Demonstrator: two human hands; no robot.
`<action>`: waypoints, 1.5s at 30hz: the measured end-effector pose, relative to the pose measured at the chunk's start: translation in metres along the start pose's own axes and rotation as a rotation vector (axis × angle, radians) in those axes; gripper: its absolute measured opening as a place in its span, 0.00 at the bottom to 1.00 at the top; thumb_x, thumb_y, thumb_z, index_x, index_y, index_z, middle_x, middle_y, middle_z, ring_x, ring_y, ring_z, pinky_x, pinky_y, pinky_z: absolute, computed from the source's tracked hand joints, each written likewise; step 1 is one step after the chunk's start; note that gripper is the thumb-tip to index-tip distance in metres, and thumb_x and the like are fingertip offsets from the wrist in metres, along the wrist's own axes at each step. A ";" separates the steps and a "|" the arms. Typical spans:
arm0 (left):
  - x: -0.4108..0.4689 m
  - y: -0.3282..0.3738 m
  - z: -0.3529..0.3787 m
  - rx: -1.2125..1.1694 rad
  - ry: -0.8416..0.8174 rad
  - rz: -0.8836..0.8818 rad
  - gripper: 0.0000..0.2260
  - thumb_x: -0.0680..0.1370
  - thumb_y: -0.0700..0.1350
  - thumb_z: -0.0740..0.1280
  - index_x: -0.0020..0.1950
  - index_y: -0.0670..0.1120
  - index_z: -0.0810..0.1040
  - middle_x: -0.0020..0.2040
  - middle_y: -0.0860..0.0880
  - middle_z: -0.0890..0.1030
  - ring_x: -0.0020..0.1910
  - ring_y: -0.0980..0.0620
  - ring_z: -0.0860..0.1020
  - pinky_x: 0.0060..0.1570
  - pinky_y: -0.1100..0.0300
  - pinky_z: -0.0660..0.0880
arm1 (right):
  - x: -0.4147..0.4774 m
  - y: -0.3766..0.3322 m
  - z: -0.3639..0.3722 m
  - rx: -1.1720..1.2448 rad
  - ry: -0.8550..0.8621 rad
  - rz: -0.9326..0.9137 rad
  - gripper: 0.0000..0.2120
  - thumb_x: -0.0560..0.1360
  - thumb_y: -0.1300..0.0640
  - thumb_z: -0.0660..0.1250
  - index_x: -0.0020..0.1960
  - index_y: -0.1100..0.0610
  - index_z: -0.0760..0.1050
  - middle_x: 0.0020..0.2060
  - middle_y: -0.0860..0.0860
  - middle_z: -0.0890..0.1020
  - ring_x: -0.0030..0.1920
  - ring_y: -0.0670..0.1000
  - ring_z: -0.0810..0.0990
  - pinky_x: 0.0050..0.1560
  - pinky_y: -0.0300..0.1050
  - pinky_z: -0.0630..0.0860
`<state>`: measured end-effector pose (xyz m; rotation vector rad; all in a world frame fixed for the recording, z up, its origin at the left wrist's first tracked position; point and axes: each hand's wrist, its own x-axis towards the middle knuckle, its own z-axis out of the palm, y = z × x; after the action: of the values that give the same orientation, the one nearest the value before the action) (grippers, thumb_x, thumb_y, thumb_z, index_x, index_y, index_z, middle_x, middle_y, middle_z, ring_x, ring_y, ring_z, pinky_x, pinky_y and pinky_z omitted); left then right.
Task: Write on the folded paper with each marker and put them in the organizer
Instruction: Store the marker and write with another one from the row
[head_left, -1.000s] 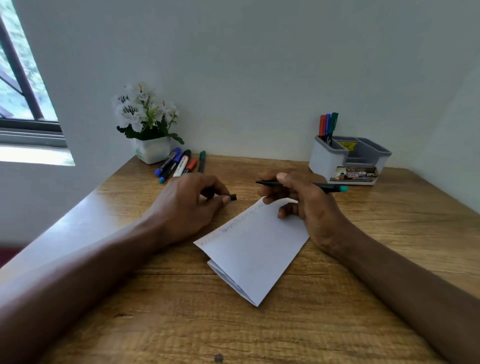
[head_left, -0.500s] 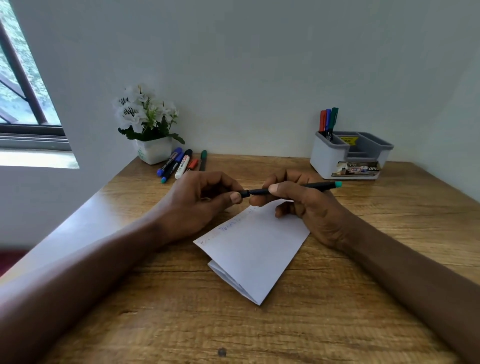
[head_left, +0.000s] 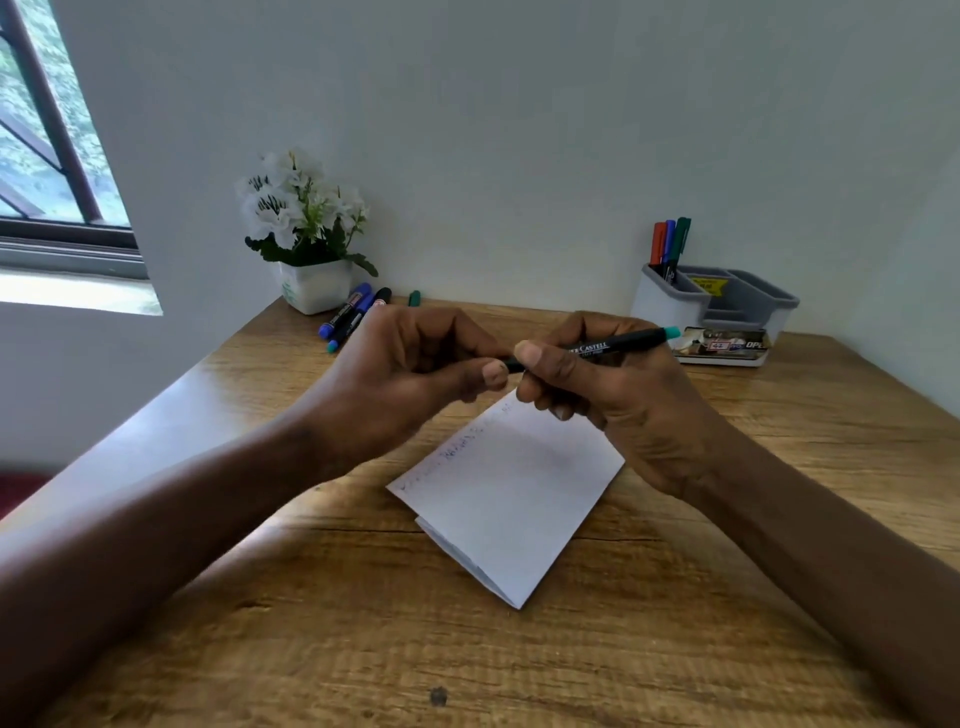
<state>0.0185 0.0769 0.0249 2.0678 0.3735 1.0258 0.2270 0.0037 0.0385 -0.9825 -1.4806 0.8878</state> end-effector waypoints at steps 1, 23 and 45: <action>0.000 0.001 0.000 -0.015 0.005 0.004 0.06 0.78 0.40 0.71 0.52 0.40 0.83 0.45 0.45 0.85 0.45 0.46 0.82 0.45 0.59 0.79 | 0.000 -0.001 0.001 -0.007 0.007 -0.010 0.09 0.70 0.50 0.75 0.44 0.56 0.83 0.36 0.55 0.87 0.37 0.50 0.85 0.35 0.40 0.80; 0.003 -0.024 -0.007 0.704 -0.261 -0.317 0.29 0.76 0.70 0.59 0.73 0.58 0.70 0.69 0.58 0.76 0.62 0.62 0.72 0.52 0.65 0.67 | 0.003 0.003 -0.053 0.057 0.290 0.109 0.26 0.79 0.38 0.57 0.67 0.52 0.79 0.59 0.56 0.83 0.55 0.53 0.77 0.49 0.47 0.71; 0.009 -0.027 -0.005 0.778 -0.337 -0.289 0.28 0.77 0.69 0.60 0.75 0.60 0.67 0.76 0.58 0.66 0.70 0.58 0.68 0.68 0.57 0.68 | 0.102 -0.014 -0.157 -0.803 0.784 -0.088 0.37 0.77 0.66 0.70 0.80 0.46 0.61 0.44 0.47 0.82 0.44 0.49 0.85 0.48 0.45 0.85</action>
<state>0.0220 0.1021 0.0115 2.6952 0.9733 0.3535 0.3750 0.0955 0.1083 -1.5882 -1.1474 -0.2316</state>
